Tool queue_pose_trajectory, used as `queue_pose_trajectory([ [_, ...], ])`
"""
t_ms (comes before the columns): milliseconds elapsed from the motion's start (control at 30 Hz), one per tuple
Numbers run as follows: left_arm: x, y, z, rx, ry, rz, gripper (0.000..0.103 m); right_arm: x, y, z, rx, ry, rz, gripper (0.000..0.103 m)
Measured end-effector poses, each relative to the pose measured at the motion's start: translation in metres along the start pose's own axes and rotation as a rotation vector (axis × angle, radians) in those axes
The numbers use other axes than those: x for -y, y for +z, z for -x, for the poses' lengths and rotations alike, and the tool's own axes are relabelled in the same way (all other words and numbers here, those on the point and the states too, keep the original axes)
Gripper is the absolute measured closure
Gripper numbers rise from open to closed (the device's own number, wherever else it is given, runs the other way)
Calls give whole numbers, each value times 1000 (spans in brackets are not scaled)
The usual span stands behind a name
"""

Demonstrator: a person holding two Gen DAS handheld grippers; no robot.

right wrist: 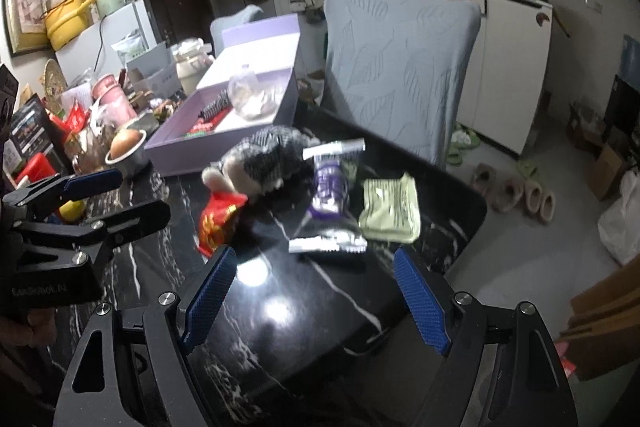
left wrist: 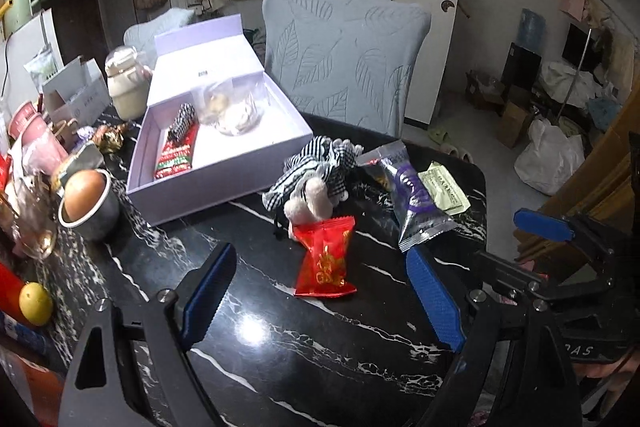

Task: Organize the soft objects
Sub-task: 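Move both grippers toward the snack packets lying on the table, then grasp the red gold-print snack packet with the left gripper while the right approaches the green packet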

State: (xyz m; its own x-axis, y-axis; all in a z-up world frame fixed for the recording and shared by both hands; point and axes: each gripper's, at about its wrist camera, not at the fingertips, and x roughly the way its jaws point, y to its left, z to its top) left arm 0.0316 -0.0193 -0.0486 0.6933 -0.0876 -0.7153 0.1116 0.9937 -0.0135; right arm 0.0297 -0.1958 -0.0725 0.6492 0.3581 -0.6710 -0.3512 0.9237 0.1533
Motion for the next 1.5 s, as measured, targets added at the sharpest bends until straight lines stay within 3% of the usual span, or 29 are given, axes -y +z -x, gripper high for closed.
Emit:
queue_pose_trajectory([
  [367,-5,-9,-50,-94,-48,38,17,18,-10,-26,-64,10,-27,21],
  [533,-3,-10,-68,-130,-55,38,29,25,-7,-38,-85,13,-26,21],
  [667,-8,-12,-81,-160,-60,70,31,31,-4,-45,-91,12,-27,21],
  [833,-14,-12,-90,-165,-53,89,53,39,0,-49,-92,21,-49,21],
  [900,-14,-12,-92,-166,-68,91,67,42,2,-51,-93,27,-54,21],
  [1500,6,-1,-58,-98,-130,60,69,77,24,-57,-50,-56,-91,21],
])
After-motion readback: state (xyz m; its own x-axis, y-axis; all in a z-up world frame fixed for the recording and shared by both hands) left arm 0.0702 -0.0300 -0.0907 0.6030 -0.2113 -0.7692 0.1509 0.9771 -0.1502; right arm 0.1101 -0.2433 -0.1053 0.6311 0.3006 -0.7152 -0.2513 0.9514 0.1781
